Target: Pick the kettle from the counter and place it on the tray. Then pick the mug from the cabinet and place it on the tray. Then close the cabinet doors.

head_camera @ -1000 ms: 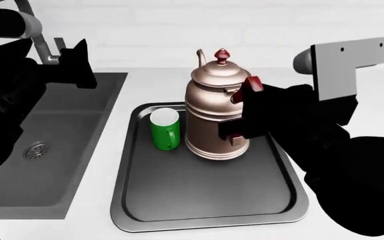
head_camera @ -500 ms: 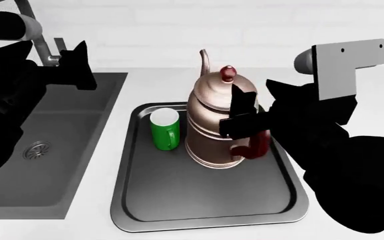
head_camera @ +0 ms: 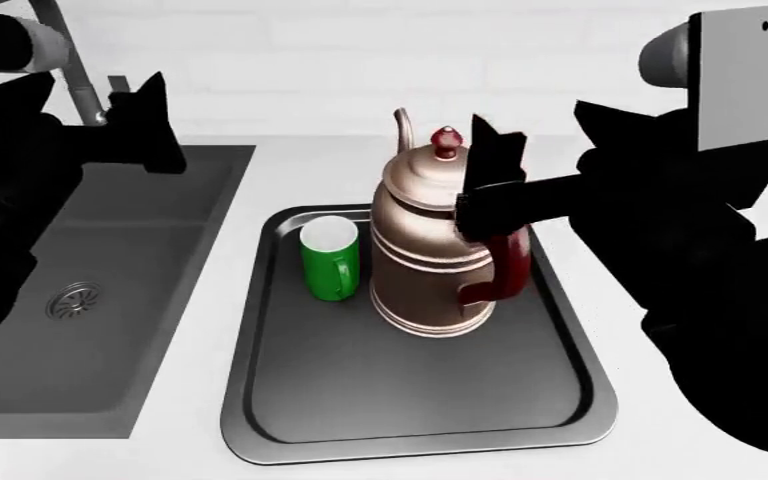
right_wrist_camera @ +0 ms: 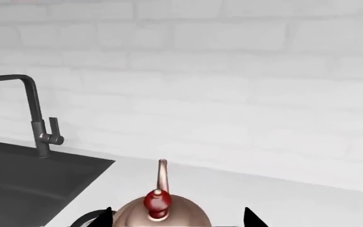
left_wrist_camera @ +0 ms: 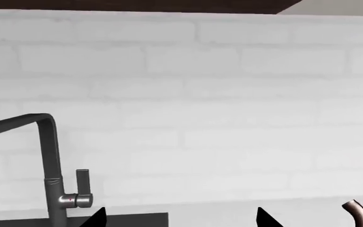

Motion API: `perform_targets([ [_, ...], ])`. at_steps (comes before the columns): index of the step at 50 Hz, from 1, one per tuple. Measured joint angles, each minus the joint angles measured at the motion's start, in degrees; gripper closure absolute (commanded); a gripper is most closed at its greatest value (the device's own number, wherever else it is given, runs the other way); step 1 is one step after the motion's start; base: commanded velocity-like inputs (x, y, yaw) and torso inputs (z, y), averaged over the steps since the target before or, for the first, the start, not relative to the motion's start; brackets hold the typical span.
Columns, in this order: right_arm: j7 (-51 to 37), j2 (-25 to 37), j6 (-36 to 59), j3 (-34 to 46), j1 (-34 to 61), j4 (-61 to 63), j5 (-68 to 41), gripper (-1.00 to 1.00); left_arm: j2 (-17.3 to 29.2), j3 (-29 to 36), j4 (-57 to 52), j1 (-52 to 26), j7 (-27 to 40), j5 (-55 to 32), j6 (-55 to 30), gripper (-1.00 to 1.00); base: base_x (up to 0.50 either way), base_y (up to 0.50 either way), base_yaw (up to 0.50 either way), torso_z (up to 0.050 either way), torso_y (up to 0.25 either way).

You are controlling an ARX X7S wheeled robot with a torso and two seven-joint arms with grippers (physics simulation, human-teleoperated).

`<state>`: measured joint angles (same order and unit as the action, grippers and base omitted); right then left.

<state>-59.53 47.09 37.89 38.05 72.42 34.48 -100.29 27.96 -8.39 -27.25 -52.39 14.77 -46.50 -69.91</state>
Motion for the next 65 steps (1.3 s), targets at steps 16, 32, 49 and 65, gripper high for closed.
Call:
perform_targets([
  [16,-9.6,3.9,6.7,-3.1,18.4,5.2,-5.0,-1.00,-0.7,-10.1,-11.4,-8.8,9.0,-12.3,-11.2,-1.00,0.00,0.00,0.00,0.000,0.001],
  [32,-17.2,8.3,9.9,-4.3,25.8,11.1,-7.2,-1.00,0.1,-20.1,-18.5,-10.7,18.8,-27.2,-15.5,-1.00,0.00,0.00,0.00,0.000,0.000],
  [49,-19.9,10.1,11.4,-5.0,28.4,13.7,-5.7,-1.00,1.5,-22.9,-20.3,-9.4,21.8,-31.7,-13.7,-1.00,0.20,0.00,0.00,0.000,0.000],
  [65,-20.6,10.2,12.2,-4.8,30.1,13.7,-5.3,-1.00,2.7,-23.1,-20.2,-8.4,22.5,-32.8,-11.8,-1.00,0.19,0.00,0.00,0.000,0.001],
])
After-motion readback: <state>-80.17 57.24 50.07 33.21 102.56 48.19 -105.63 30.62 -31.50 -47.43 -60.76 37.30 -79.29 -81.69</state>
